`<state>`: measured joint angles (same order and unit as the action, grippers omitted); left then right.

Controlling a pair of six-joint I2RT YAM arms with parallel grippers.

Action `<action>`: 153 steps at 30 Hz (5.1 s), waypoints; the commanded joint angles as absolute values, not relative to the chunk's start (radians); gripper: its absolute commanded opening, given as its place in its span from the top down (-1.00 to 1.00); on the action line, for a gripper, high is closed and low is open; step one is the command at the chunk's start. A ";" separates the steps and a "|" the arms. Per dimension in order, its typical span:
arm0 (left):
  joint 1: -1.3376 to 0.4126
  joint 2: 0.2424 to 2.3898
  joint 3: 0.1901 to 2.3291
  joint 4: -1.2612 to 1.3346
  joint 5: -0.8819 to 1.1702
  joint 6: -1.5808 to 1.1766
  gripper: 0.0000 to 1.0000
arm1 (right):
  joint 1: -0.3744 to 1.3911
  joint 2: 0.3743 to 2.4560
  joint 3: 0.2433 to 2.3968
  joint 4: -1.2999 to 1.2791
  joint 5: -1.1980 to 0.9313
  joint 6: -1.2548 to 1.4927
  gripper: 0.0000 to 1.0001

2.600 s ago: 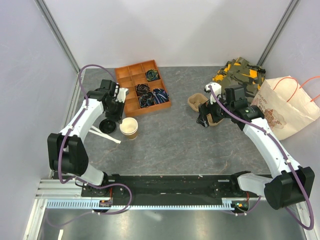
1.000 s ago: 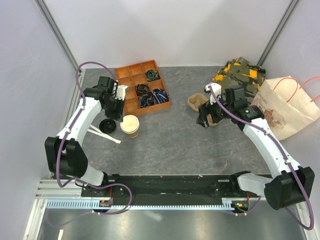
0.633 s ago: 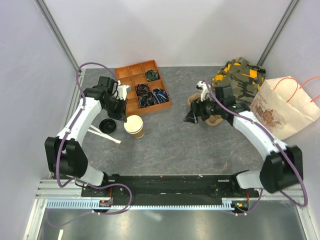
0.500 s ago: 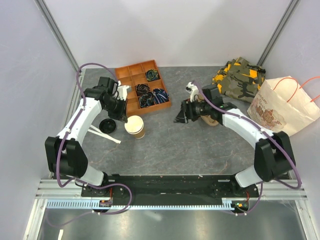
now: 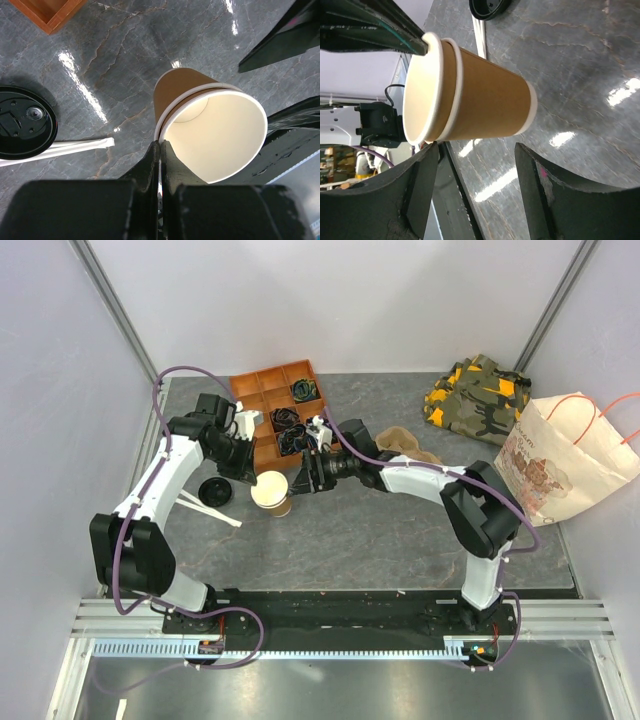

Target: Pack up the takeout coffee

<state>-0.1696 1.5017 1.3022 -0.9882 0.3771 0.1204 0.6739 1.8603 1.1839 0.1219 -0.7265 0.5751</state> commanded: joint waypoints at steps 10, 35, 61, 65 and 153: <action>-0.167 1.466 1.284 -0.957 0.440 0.137 0.96 | 0.729 1.993 1.351 0.106 -0.693 0.569 -0.33; -0.158 1.427 1.405 -1.068 0.339 0.183 0.96 | 0.733 1.911 1.419 0.012 -0.611 0.462 -0.37; -0.517 1.551 1.462 -1.013 0.565 0.199 0.95 | 0.308 1.428 1.287 -0.552 -0.628 0.008 -0.96; -0.600 1.638 1.460 -0.979 0.551 0.202 0.93 | 0.290 1.387 1.212 -0.632 -0.606 -0.063 -0.96; 0.261 1.513 0.742 -0.373 0.548 1.525 -0.03 | 0.281 1.431 1.210 -0.586 -0.695 -0.044 -0.96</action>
<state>0.2577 1.5101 0.7601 -0.4160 0.5655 1.4525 0.2836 1.4246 1.2129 -0.6128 -0.6628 -0.0483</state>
